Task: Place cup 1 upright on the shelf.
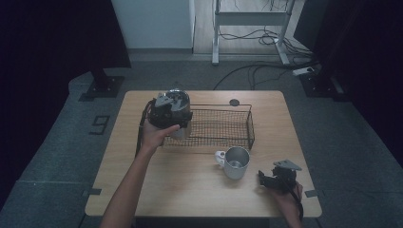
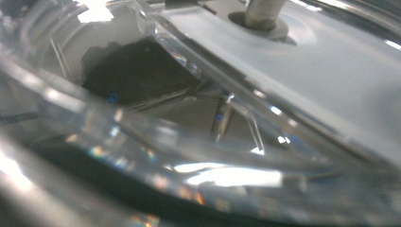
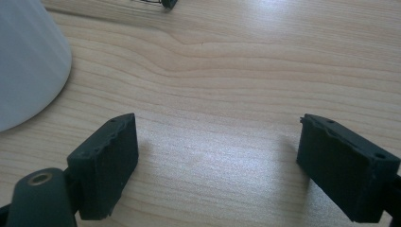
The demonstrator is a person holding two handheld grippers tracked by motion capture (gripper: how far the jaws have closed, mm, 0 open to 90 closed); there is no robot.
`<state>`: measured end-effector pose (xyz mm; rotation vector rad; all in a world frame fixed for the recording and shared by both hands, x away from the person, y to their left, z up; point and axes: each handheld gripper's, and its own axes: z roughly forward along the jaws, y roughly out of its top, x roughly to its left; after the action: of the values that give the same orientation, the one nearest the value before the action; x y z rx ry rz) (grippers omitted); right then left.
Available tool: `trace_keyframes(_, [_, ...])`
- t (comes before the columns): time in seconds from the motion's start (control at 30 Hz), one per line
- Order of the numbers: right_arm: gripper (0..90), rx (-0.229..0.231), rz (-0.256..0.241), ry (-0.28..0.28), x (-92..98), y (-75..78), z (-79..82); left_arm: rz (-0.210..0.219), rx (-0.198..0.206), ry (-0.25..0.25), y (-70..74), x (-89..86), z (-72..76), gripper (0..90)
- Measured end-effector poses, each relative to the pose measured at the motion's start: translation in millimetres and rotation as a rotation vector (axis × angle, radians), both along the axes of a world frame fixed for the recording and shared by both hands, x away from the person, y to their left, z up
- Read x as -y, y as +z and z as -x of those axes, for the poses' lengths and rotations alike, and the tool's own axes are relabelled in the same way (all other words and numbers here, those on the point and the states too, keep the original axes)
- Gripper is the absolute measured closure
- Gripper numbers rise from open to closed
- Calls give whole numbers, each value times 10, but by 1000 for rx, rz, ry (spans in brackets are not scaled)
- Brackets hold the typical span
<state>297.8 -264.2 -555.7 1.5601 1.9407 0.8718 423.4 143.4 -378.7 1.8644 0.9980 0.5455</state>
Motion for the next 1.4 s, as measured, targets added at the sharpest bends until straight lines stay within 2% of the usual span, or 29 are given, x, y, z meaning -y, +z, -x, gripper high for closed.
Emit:
trace_keyframes(0.37, [131,-1,0,-1,0,1,1,-6,-8,5,-4,45,-122,34])
trace_keyframes(0.93, [131,-1,0,-3,0,1,1,-11,-14,5,-41,82,-224,34])
trace_keyframes(1.4, [131,-1,1,-5,2,0,1,-22,-10,2,20,141,-321,34])
